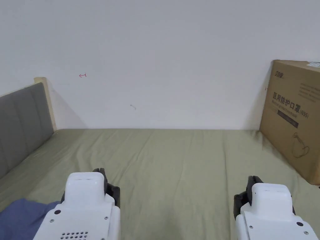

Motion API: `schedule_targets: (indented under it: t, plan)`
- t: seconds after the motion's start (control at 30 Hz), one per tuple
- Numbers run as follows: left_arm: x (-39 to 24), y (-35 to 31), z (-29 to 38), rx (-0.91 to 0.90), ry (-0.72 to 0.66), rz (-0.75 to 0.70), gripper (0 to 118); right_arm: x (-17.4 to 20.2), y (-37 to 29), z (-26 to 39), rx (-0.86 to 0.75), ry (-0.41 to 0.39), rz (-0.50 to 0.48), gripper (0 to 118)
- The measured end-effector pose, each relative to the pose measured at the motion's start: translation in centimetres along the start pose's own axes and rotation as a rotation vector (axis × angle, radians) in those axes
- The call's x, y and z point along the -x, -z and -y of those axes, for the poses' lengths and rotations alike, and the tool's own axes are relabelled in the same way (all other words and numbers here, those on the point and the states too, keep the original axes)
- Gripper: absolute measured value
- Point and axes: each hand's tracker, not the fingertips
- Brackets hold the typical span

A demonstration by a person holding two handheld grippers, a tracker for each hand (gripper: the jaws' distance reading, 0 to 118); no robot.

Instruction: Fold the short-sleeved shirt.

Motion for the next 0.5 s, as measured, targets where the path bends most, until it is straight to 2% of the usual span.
schedule_targets:
  t: [0.07, 0.13, 0.2, 0.4, 0.5]
  plan:
    - [-0.2, 0.0, 0.5, 0.021, 0.007, 0.046, 0, -0.4, 0.2, 0.2, 0.014, 0.002, -0.032, 4]
    - [0.0, 0.6, 0.9, 0.067, -0.088, 0.107, 0, -0.5, 0.2, 0.2, 0.010, 0.025, -0.043, 3]
    - [0.1, 1.0, 1.1, 0.092, -0.131, 0.107, 0, -1.0, 0.2, 0.1, 0.005, 0.040, -0.064, 1]
    - [-0.1, 1.4, 0.6, 0.089, -0.109, 0.120, 0, -0.7, 0.0, -0.1, 0.005, -0.010, -0.062, 1]
    - [0.1, 1.3, 0.6, 0.096, -0.134, 0.141, 0, -0.5, -0.1, -0.1, 0.025, -0.002, -0.090, 1]
